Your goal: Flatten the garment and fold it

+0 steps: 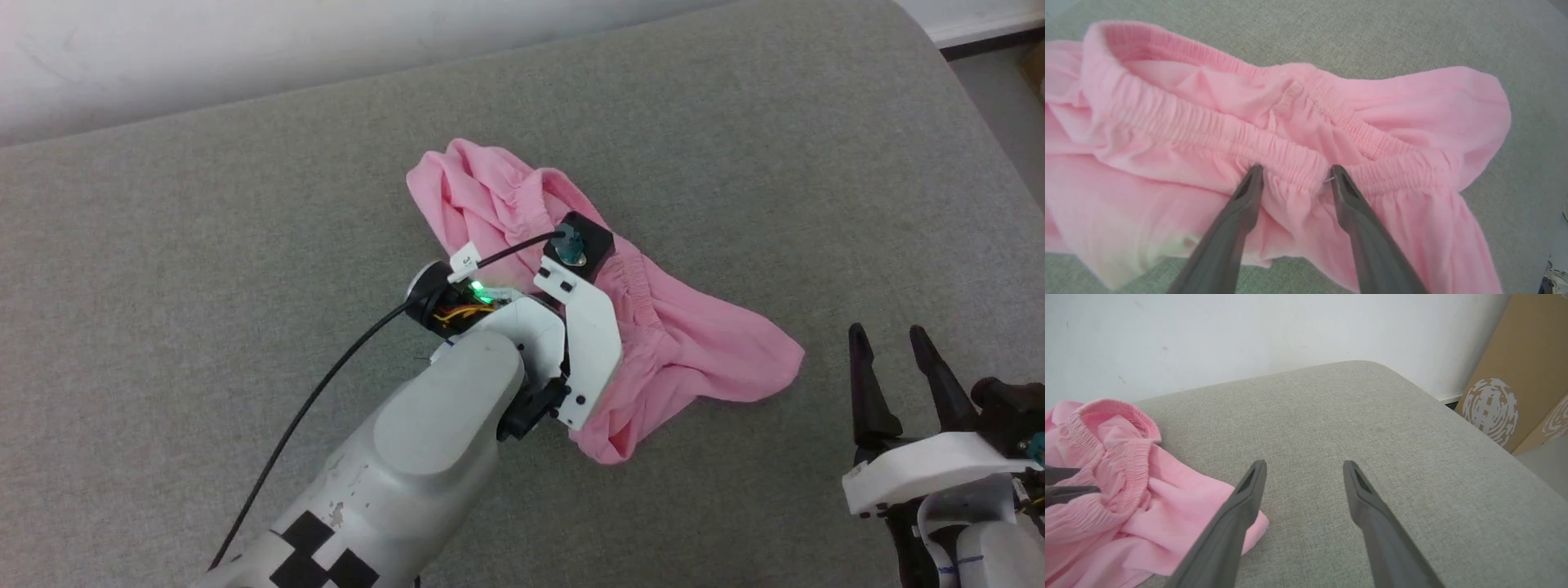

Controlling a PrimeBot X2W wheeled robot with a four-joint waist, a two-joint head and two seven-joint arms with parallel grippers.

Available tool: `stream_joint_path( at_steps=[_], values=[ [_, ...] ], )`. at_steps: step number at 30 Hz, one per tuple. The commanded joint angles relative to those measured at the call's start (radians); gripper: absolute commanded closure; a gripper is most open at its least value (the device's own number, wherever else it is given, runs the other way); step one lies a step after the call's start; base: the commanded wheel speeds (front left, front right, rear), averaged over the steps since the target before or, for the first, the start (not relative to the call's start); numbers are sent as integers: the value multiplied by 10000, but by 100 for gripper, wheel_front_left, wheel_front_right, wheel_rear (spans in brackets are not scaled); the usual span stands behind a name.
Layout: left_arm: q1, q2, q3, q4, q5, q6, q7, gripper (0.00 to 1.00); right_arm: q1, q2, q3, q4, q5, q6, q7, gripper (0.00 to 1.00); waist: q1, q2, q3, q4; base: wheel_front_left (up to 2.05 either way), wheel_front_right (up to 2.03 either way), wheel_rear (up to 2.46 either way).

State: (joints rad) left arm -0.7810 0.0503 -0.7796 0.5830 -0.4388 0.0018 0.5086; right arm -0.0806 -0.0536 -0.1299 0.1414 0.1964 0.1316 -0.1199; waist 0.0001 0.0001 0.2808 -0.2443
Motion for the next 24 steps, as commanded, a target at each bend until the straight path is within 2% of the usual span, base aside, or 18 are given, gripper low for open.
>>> stream_joint_path(
  at_steps=[1, 6, 11, 19, 24],
  values=[
    [-87, -1, -79, 49, -160, -57, -121, 100, -142, 33, 11, 76, 57, -9, -97, 0, -1, -1, -4, 98, 0, 0, 0],
    [9, -1, 34, -209, -513, 54, -1177, 100, -126, 33, -47, 208, -58, -9, -102, 0, -1, -1, -251, 482, 0, 0, 0],
    [728, 73, 721, -849, -1093, 272, -2533, 100, 40, 33, -181, 128, -255, -9, 55, 0, -1, -1, -707, 1108, 0, 0, 0],
    [3379, 817, 2275, -2239, -2538, 482, -4466, 100, 464, 33, -289, -324, -520, -9, 583, 0, -1, -1, -1335, 2308, 0, 0, 0],
    [4924, 1254, 2884, -2238, -3187, 451, -5117, 100, 655, 33, -207, -543, -555, -9, 874, 0, -1, -1, -1561, 2849, 0, 0, 0]
  ],
)
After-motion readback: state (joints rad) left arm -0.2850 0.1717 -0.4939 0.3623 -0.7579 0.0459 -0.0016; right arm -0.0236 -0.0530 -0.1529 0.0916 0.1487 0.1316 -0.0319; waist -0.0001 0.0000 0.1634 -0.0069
